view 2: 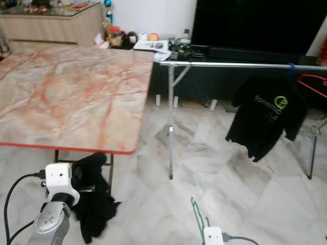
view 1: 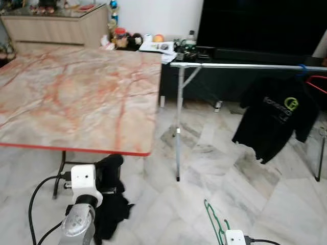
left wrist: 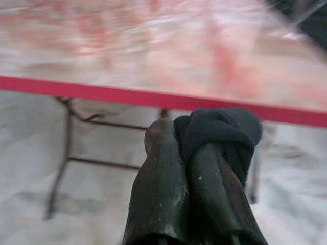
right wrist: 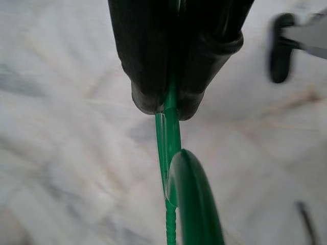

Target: Hang hanger

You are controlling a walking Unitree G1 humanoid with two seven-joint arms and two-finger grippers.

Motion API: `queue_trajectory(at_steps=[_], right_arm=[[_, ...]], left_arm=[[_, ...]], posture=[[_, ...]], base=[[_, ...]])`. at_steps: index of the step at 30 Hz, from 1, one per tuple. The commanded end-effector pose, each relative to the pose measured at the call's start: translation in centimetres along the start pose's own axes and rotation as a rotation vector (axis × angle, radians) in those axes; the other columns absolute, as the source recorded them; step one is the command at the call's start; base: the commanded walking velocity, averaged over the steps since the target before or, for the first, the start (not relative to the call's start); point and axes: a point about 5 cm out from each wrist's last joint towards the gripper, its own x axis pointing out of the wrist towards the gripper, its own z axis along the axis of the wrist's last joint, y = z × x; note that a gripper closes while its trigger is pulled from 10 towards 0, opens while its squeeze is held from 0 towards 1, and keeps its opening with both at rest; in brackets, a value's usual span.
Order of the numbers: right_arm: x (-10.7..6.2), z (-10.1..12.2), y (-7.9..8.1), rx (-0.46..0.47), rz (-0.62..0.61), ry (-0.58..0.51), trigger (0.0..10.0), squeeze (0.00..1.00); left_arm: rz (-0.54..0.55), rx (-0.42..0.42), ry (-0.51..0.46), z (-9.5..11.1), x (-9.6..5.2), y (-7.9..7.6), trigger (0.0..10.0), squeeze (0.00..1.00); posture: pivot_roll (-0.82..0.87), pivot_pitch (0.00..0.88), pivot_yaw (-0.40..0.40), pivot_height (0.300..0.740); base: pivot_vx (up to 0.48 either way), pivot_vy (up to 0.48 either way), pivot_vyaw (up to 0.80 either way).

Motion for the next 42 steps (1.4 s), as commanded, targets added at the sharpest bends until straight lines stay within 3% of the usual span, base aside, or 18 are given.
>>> queue_trajectory(at_steps=[1, 15, 35, 42], right_arm=[[-0.2, -0.6, -0.5, 0.009, -0.016, 0.017, 10.0, 0.0], [-0.3, -1.0, -0.3, 0.017, -0.014, 0.028, 10.0, 0.0], [-0.2, -1.0, 0.0, 0.005, 0.002, 0.028, 10.0, 0.0], [-0.2, -0.9, 0.0, 0.003, 0.006, 0.025, 10.0, 0.0]], left_arm=[[-0.01, -0.015, -0.019, 0.5, 0.2, -0.4, 10.0, 0.0], [-0.003, -0.008, -0.034, 1.0, 0.3, 0.3, 10.0, 0.0], [-0.075, -0.033, -0.07, 1.5, 0.1, -0.8, 10.0, 0.0], [-0.08, -0.041, -0.089, 2.0, 0.4, -0.9, 10.0, 0.0]], posture=[[0.1, 0.065, -0.019, 0.74], [0.11, 0.079, -0.014, 0.74], [0.11, 0.062, -0.02, 0.74], [0.11, 0.045, -0.017, 0.74]], base=[[0.0, 0.352, 0.0], [0.0, 0.346, 0.0], [0.0, 0.0, 0.0], [0.26, 0.0, 0.0]])
